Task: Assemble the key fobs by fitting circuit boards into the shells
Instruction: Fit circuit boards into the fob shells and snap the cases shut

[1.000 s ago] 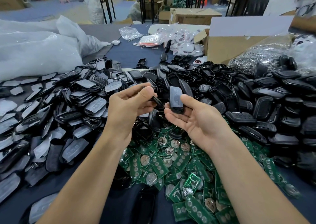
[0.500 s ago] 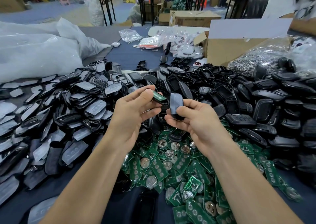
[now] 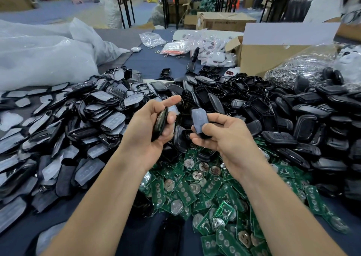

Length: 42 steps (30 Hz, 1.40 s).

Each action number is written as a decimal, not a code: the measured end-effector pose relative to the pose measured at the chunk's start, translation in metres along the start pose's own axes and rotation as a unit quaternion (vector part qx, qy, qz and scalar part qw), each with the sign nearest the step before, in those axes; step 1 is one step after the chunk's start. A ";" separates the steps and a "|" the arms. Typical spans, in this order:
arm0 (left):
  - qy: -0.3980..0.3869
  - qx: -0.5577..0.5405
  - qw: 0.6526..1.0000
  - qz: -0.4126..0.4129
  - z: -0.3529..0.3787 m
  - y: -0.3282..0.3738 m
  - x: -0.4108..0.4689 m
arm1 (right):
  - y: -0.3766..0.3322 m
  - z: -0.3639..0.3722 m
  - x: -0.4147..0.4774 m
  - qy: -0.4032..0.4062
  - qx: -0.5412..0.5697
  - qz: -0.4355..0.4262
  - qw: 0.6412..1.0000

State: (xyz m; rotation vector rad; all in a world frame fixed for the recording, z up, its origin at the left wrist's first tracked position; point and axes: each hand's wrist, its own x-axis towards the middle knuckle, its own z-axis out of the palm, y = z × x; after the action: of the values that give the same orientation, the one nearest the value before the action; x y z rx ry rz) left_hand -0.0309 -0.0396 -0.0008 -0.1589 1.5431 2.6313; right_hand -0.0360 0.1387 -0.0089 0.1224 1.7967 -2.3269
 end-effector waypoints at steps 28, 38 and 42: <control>0.123 0.300 0.932 0.159 0.007 -0.024 0.004 | 0.004 0.002 -0.005 -0.020 -0.125 -0.071 0.989; 0.146 0.387 0.887 0.204 0.010 -0.026 0.002 | 0.007 0.000 -0.002 0.017 -0.125 -0.082 0.989; 0.119 0.363 0.908 0.172 0.010 -0.026 0.003 | 0.008 -0.002 -0.001 0.021 -0.140 -0.086 0.986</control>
State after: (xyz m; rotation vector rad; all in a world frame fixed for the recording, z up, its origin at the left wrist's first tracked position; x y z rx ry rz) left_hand -0.0311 -0.0177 -0.0188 -0.1632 2.7317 2.0867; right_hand -0.0335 0.1388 -0.0166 -0.0279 2.2134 -2.1633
